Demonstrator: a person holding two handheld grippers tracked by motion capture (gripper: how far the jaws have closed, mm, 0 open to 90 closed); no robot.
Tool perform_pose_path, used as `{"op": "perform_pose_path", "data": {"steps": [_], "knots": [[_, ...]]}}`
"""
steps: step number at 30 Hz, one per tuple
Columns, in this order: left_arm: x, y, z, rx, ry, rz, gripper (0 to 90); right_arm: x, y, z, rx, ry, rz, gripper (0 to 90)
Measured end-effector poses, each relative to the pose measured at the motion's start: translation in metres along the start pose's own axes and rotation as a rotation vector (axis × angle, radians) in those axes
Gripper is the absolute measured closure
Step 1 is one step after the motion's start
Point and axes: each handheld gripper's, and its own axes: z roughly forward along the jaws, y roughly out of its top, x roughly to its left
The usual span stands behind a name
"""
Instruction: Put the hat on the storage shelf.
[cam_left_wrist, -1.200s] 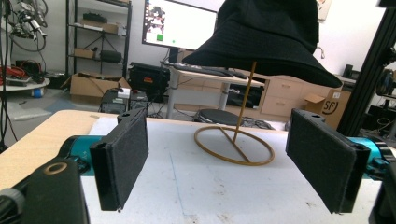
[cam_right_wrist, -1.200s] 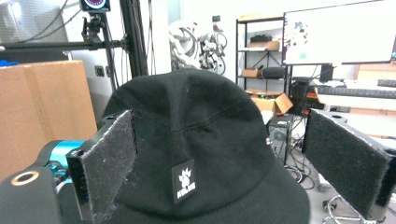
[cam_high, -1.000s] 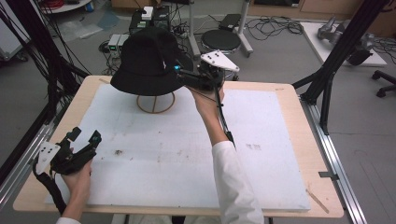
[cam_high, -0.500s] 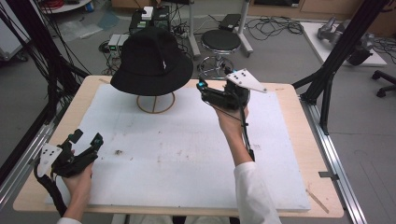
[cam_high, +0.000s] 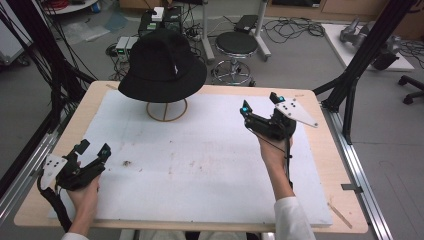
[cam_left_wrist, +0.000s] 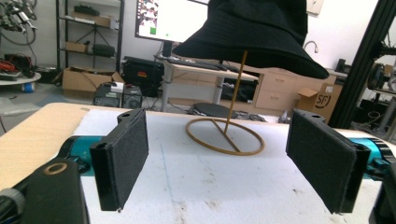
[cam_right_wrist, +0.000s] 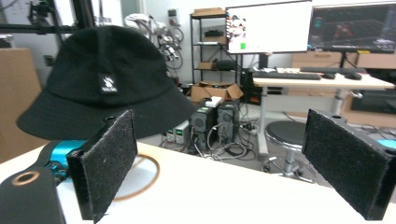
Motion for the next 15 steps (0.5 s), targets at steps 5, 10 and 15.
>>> {"op": "perform_pose_path", "data": {"steps": [5,10,15], "knots": [[0.000,-0.001,0.000,0.002,0.000,-0.002,21.3,-0.011,-0.017,-0.014,0.007,-0.039,0.041,9.6],[0.001,-0.002,0.000,0.005,0.004,-0.005,21.3,-0.019,-0.035,-0.026,0.004,-0.053,0.046,9.6],[-0.001,-0.003,0.001,0.012,0.002,-0.001,21.3,-0.026,-0.042,-0.034,0.044,-0.081,0.073,9.6]]}}
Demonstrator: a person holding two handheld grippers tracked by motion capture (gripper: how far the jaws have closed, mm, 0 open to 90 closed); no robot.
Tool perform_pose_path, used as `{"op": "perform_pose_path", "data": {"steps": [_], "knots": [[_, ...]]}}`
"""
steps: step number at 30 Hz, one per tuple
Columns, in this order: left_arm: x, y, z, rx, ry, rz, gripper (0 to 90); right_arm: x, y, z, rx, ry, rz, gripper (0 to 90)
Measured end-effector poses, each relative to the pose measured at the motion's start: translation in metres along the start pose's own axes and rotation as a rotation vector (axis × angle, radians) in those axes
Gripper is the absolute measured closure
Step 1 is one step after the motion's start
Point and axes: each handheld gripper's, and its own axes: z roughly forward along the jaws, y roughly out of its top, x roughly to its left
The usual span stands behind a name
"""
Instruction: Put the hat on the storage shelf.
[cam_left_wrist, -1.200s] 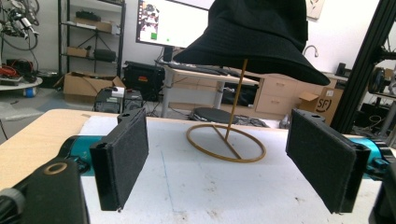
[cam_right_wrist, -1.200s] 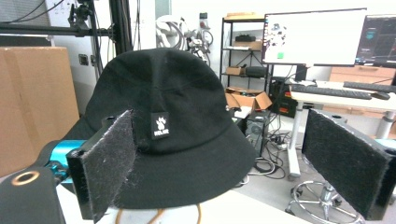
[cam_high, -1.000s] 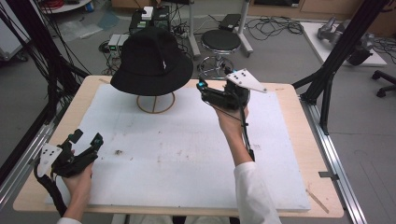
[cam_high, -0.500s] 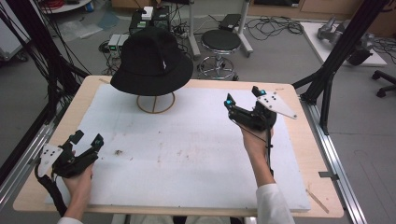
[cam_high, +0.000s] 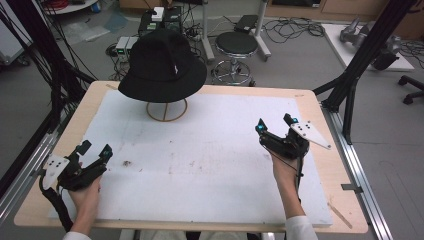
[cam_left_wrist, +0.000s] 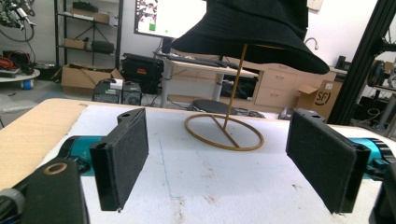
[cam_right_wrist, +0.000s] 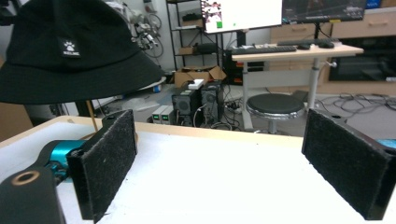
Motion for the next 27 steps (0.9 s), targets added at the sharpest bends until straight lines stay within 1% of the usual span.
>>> {"op": "perform_pose_path", "data": {"steps": [1,2,3,8,11,13,16,22,25,27], "knots": [[-0.001,0.000,0.000,-0.001,-0.002,0.001,21.3,0.000,-0.001,-0.003,-0.036,-0.002,-0.003,9.8],[-0.001,0.000,0.000,-0.003,-0.001,0.002,21.3,0.000,-0.002,-0.006,-0.054,-0.011,-0.012,9.9],[-0.001,0.000,0.000,-0.002,-0.003,0.003,21.3,0.000,-0.004,-0.009,-0.051,-0.016,-0.026,9.9],[-0.002,0.000,0.001,-0.001,-0.005,0.002,21.3,-0.002,-0.015,-0.021,-0.038,-0.019,-0.031,10.0],[-0.002,0.000,0.001,-0.003,-0.006,0.001,21.3,-0.004,-0.021,-0.028,-0.018,-0.027,-0.032,9.9],[-0.002,0.000,0.001,-0.002,-0.006,0.000,21.3,-0.004,-0.025,-0.034,0.003,-0.039,-0.038,10.0],[-0.003,0.000,0.001,-0.004,-0.006,0.001,21.3,-0.007,-0.031,-0.044,0.018,-0.060,-0.032,10.0],[-0.005,-0.001,0.003,0.002,-0.013,0.007,21.3,-0.011,-0.041,-0.061,0.027,-0.091,-0.032,10.0],[-0.006,-0.002,0.005,0.004,-0.016,0.010,21.3,-0.015,-0.047,-0.068,0.033,-0.105,-0.035,10.0],[-0.006,-0.002,0.005,0.005,-0.018,0.011,21.3,-0.017,-0.051,-0.071,0.041,-0.117,-0.027,10.0]]}}
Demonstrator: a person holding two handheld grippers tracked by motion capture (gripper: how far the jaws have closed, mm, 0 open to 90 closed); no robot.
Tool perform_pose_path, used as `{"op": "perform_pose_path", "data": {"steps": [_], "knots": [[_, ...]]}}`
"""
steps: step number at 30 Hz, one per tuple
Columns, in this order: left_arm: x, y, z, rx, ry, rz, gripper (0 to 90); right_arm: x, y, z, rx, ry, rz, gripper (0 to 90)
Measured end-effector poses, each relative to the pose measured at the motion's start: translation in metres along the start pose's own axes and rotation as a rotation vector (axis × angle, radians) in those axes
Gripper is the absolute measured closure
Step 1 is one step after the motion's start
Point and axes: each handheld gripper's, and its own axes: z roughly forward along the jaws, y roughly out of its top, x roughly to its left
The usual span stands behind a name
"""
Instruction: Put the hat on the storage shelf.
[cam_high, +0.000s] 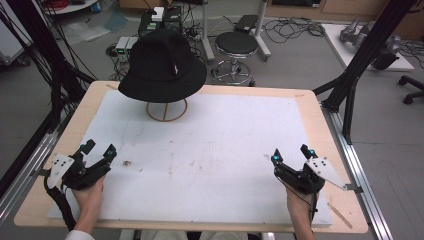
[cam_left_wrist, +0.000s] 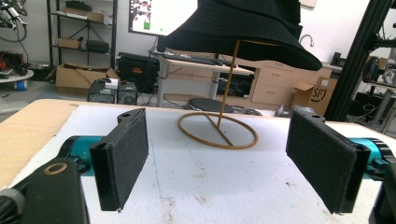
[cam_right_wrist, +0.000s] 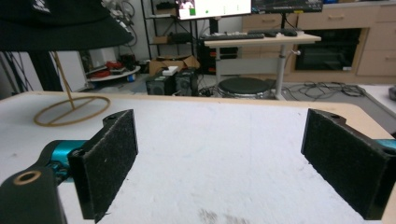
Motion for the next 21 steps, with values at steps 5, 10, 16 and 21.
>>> {"op": "perform_pose_path", "data": {"steps": [5,10,16,21], "knots": [[0.000,0.000,0.001,0.002,0.000,-0.001,21.3,-0.006,-0.012,-0.002,-0.006,-0.035,0.008,10.0],[0.000,-0.001,0.001,0.002,0.000,0.000,21.3,-0.009,-0.018,0.000,-0.009,-0.050,0.007,10.0],[0.000,-0.002,0.002,0.008,-0.002,0.002,21.3,-0.011,-0.024,0.002,-0.003,-0.055,0.013,10.0],[0.000,-0.002,0.003,0.009,-0.005,-0.001,21.3,-0.012,-0.025,0.004,-0.001,-0.051,0.011,9.9]]}}
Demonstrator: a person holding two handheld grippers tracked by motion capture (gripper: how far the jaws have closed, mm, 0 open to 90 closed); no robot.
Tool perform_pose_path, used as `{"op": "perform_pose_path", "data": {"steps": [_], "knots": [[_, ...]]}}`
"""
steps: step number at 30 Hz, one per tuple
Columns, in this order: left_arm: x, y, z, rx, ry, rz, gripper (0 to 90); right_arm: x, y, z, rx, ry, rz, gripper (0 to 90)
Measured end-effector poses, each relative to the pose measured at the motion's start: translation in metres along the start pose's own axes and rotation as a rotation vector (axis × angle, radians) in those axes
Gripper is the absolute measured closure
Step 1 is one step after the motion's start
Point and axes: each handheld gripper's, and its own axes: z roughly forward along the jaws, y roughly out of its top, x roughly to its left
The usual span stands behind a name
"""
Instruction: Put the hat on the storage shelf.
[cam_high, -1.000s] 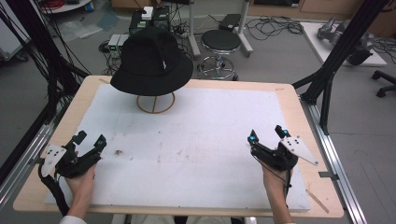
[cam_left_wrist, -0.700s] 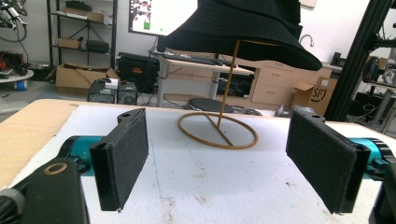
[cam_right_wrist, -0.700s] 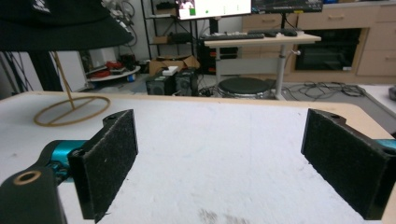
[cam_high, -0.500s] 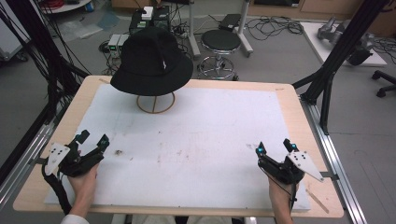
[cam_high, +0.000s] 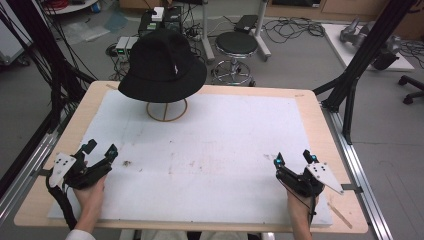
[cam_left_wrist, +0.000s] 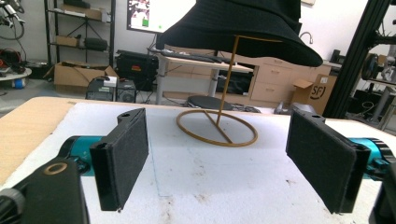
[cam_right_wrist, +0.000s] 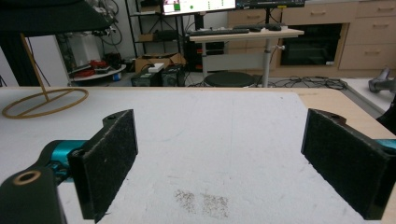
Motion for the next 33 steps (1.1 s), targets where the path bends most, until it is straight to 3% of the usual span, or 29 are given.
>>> {"op": "perform_pose_path", "data": {"steps": [18,33], "knots": [[0.0042,-0.0003,0.0007,0.000,0.009,-0.010,21.3,-0.0068,-0.0020,0.0036,0.010,0.003,0.035,9.9],[0.0044,-0.0003,0.0008,0.001,0.009,-0.010,21.3,-0.0064,-0.0024,0.0034,0.016,0.003,0.035,9.9]]}}
